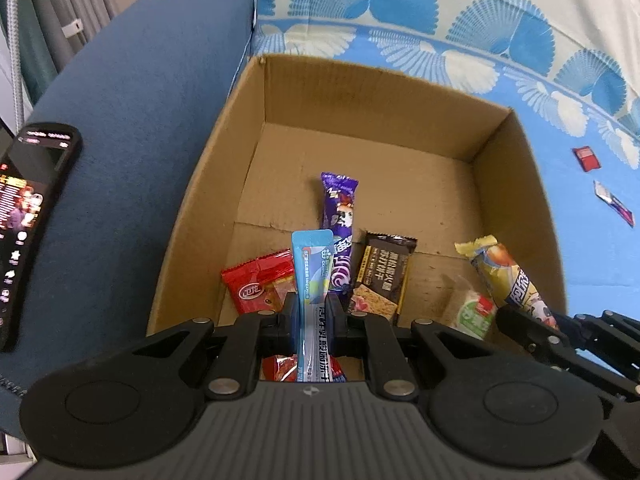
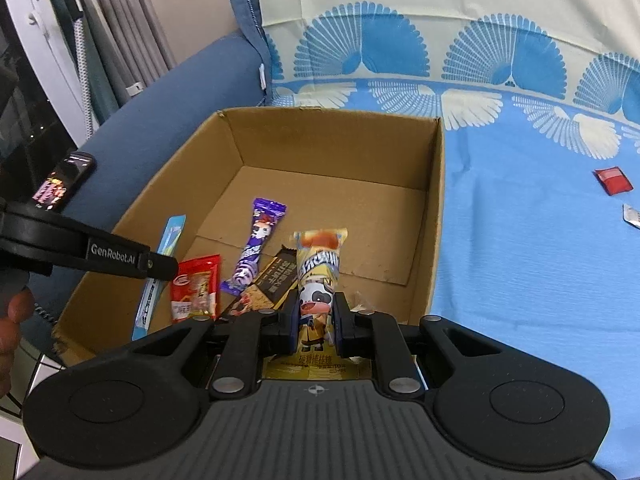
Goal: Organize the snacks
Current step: 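Open both tools to drop the two snacks into the box, then move both open tools back toward the last two snacks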
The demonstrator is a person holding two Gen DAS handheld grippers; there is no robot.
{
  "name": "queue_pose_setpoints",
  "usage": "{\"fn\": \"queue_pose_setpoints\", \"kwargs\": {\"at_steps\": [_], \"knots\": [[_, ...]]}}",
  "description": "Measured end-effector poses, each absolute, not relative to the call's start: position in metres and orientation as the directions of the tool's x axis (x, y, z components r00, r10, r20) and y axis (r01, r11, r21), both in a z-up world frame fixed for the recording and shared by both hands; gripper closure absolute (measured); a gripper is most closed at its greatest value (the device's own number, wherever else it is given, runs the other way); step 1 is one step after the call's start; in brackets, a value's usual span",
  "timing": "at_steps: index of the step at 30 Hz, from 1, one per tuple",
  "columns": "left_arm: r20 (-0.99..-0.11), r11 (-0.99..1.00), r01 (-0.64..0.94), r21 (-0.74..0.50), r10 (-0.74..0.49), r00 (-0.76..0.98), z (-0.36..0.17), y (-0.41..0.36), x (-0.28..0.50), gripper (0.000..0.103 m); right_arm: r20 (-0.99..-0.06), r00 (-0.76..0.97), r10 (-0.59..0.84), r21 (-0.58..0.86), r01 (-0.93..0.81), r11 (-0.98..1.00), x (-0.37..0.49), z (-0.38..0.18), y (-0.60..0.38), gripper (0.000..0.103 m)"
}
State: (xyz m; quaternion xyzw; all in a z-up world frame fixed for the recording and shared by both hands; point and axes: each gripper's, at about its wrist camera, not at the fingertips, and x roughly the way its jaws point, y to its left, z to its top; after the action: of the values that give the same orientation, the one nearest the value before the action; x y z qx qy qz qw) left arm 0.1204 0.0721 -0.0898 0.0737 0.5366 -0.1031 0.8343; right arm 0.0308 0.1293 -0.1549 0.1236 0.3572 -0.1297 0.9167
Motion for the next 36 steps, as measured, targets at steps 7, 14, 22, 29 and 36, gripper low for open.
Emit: {"fn": "queue_pose_setpoints", "kwargs": {"at_steps": [7, 14, 22, 29, 36], "knots": [[-0.919, 0.966, 0.256, 0.044, -0.062, 0.39, -0.109, 0.07, 0.137, 0.083, -0.698, 0.701, -0.148, 0.129, 0.327, 0.936, 0.045, -0.164, 0.122, 0.084], [-0.897, 0.978, 0.194, 0.071, -0.022, 0.442, -0.091, 0.085, 0.125, 0.0, -0.651, 0.726, -0.223, 0.039, 0.325, 0.945, 0.041, -0.147, 0.131, 0.017], [-0.922, 0.98, 0.179, 0.089, 0.013, 0.388, -0.076, 0.105, 0.052, 0.0, -0.677, 0.717, -0.165, 0.055, 0.273, 0.96, -0.015, -0.133, 0.171, 0.009], [-0.902, 0.985, 0.157, 0.075, 0.0, 0.431, -0.049, 0.116, -0.013, 0.0, -0.638, 0.748, -0.186, 0.037, 0.271, 0.962, -0.07, -0.11, 0.206, 0.006], [-0.858, 0.979, 0.177, 0.097, -0.008, 0.514, -0.024, 0.111, -0.059, 0.0, -0.582, 0.785, -0.212, 0.02, 0.275, 0.961, -0.118, -0.093, 0.225, 0.006]]}}
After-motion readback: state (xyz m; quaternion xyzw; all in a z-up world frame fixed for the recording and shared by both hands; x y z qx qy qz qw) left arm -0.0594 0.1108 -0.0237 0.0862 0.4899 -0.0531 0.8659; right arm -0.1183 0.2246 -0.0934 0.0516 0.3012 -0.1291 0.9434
